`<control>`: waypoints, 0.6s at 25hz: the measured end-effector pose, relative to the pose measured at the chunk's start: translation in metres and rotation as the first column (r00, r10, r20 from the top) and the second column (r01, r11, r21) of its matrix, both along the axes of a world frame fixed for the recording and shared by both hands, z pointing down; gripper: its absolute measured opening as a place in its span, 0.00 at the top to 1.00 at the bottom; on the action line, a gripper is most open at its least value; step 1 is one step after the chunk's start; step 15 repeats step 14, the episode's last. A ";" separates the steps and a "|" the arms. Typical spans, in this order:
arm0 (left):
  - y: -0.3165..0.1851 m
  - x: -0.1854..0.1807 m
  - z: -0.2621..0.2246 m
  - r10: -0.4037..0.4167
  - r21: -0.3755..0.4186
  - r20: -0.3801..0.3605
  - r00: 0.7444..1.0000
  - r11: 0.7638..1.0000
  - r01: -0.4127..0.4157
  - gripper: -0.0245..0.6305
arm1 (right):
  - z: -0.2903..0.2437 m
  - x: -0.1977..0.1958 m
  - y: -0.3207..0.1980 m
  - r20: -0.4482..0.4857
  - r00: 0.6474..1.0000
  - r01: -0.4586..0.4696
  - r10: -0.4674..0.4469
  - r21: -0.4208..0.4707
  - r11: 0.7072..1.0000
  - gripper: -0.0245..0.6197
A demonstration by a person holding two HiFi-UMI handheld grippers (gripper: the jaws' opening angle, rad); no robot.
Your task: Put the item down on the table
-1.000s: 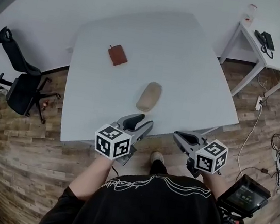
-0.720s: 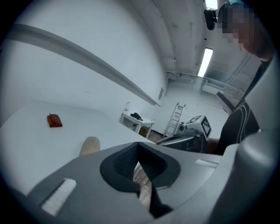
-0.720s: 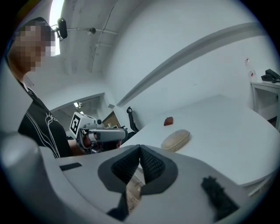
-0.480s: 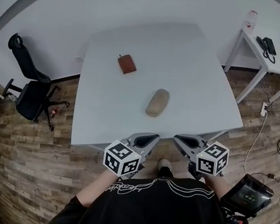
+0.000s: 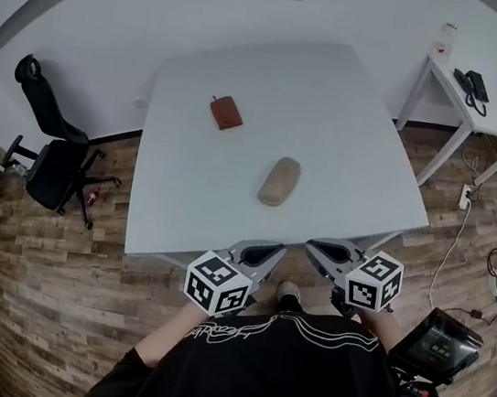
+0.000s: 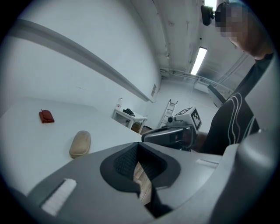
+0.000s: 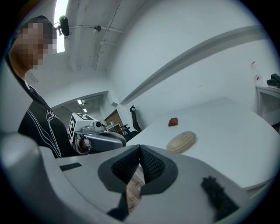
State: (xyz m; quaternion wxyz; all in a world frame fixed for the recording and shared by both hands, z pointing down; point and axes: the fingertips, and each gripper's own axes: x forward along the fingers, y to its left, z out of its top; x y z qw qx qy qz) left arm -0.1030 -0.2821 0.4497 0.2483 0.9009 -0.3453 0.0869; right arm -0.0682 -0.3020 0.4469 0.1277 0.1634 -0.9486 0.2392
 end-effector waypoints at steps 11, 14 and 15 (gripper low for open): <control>0.051 -0.003 -0.010 -0.036 0.059 0.037 0.999 0.998 0.034 0.96 | -0.011 0.002 0.053 0.019 1.000 -0.008 0.007 0.052 0.999 0.95; 0.059 -0.006 -0.010 -0.055 0.061 0.047 0.997 0.997 0.052 0.96 | -0.013 0.002 0.062 0.025 1.000 -0.012 0.010 0.061 0.998 0.95; 0.059 -0.006 -0.010 -0.055 0.061 0.047 0.997 0.997 0.052 0.96 | -0.013 0.002 0.062 0.025 1.000 -0.012 0.010 0.061 0.998 0.95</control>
